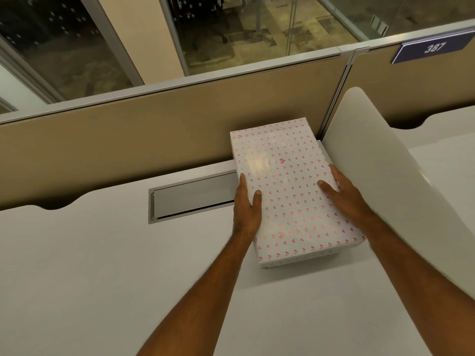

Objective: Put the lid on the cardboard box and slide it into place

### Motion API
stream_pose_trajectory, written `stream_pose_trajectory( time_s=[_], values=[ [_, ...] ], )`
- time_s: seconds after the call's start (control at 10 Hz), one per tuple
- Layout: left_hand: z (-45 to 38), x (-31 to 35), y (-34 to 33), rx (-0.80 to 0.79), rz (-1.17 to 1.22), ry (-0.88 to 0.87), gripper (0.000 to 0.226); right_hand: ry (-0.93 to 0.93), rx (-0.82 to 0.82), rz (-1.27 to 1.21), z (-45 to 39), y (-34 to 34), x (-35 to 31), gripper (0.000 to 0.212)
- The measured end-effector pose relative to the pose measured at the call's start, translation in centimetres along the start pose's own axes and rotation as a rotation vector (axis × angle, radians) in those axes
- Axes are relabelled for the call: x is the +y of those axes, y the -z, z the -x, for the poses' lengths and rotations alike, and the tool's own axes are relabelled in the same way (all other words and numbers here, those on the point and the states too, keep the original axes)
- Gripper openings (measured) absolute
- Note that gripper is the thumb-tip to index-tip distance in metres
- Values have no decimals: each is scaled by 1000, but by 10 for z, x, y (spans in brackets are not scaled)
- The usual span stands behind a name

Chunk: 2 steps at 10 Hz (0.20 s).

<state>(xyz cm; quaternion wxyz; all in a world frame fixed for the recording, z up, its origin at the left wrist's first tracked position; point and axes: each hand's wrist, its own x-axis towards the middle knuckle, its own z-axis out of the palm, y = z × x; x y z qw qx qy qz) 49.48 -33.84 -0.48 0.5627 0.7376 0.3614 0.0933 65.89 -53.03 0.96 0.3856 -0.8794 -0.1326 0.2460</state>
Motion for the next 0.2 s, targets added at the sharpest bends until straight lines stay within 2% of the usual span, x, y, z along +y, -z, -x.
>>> stream_pose_trajectory(
  time_s=[0.2],
  values=[
    [22,-2,28,12,-38,-37,73,141,210,314,19,-11,-12,85]
  ],
)
